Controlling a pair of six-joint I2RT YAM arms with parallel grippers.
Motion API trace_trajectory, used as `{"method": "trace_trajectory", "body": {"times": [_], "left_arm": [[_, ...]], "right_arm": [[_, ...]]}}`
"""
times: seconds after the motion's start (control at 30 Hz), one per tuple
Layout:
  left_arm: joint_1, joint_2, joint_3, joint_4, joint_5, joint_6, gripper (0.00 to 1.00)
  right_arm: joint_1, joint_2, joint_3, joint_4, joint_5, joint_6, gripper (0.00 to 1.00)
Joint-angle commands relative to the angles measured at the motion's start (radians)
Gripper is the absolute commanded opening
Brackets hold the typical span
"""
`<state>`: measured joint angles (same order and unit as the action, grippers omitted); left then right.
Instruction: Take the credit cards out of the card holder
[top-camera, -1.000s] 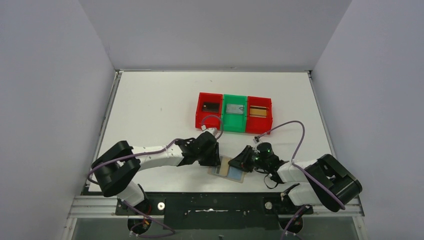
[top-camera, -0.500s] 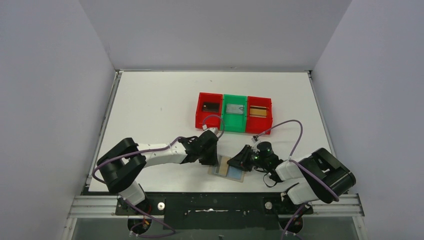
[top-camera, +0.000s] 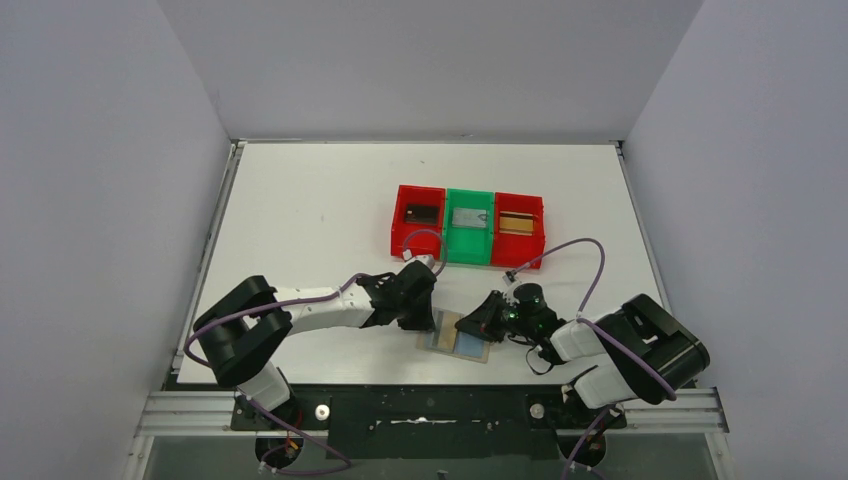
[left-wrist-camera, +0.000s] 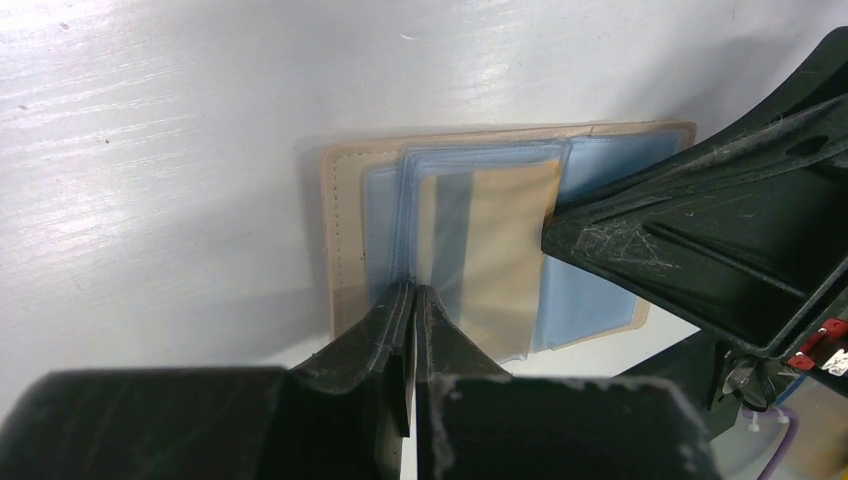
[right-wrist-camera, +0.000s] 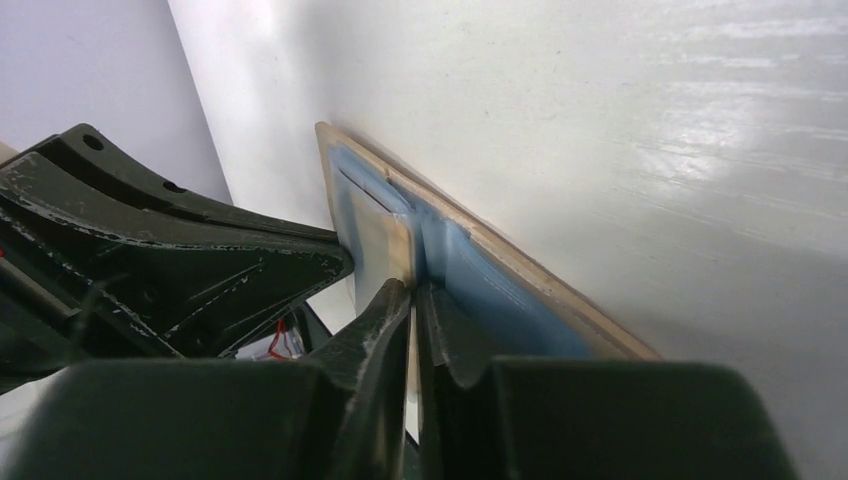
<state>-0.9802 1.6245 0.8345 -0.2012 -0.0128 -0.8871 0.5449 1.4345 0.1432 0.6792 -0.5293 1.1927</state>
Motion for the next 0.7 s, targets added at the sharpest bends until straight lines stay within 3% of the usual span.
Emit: {"method": "trace_trajectory", "body": {"times": [0.0,0.1,0.3,0.53,0.6,0.67], "left_arm": [[-0.028,0.054,-0.032,0.035,0.011,-0.022,0.00],[-0.028,0.050,-0.031,0.026,0.004,-0.021,0.00],[-0.028,0.038,-0.036,0.017,-0.010,-0.026,0.00],[-0.028,0.039,-0.034,0.024,-0.004,-0.024,0.00],[-0.028,0.031,-0.031,0.026,0.003,-0.022,0.00],[-0.029,0.013,-0.017,0.029,0.013,-0.015,0.00]], "right_arm": [[0.034,-0.002,0.020,-0.002,-0.005,-0.030,0.02],[0.036,-0.041,0.029,-0.068,0.030,-0.043,0.00],[0.030,-0.207,0.058,-0.374,0.124,-0.124,0.00],[0.009,-0.277,0.056,-0.435,0.118,-0.138,0.01],[0.010,-0.276,0.061,-0.424,0.097,-0.134,0.08],[0.012,-0.283,0.072,-0.441,0.103,-0.130,0.23]]}}
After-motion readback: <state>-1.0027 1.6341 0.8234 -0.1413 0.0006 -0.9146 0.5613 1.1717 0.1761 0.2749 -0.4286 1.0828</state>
